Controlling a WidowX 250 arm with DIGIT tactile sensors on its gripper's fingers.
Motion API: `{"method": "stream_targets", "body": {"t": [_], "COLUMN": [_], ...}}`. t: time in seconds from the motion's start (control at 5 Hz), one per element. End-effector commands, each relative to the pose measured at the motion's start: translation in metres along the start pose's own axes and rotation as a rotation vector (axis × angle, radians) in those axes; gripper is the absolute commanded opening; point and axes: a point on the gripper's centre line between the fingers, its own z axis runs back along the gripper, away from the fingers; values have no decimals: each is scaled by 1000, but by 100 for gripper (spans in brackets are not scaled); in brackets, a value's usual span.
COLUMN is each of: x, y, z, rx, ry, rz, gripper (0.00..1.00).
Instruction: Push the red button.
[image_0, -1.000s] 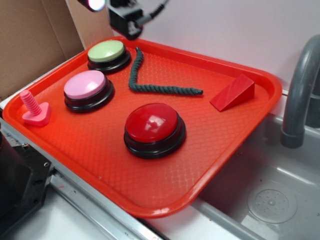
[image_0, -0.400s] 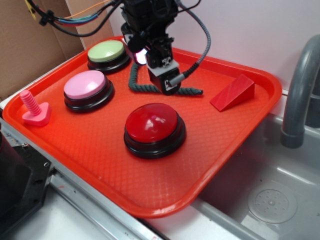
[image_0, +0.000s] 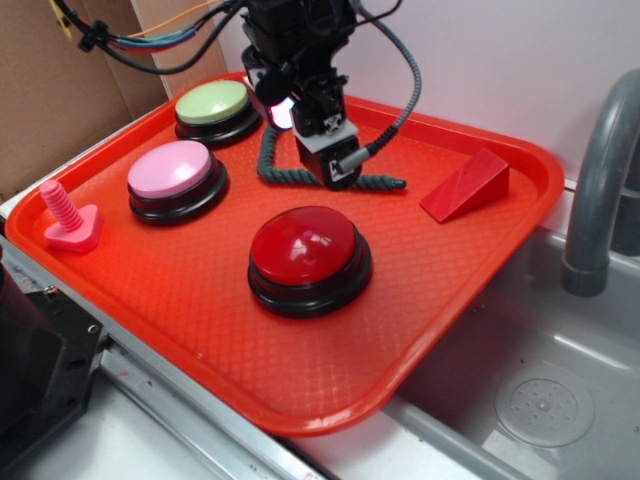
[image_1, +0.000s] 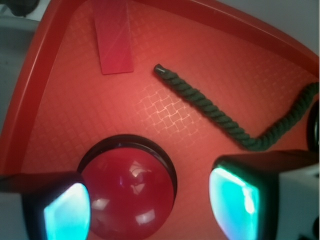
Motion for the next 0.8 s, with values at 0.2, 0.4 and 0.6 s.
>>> {"method": "stream_targets", "body": {"t": [0.2, 0.4, 0.6], "x": [-10, -19, -23], "y": [-40, -28, -27], "z": [-6, -14, -34], "rx": [-74, -44, -91], "ry": [23, 94, 104], "rz": [-117, -214, -259], "gripper": [100, 100, 100]}}
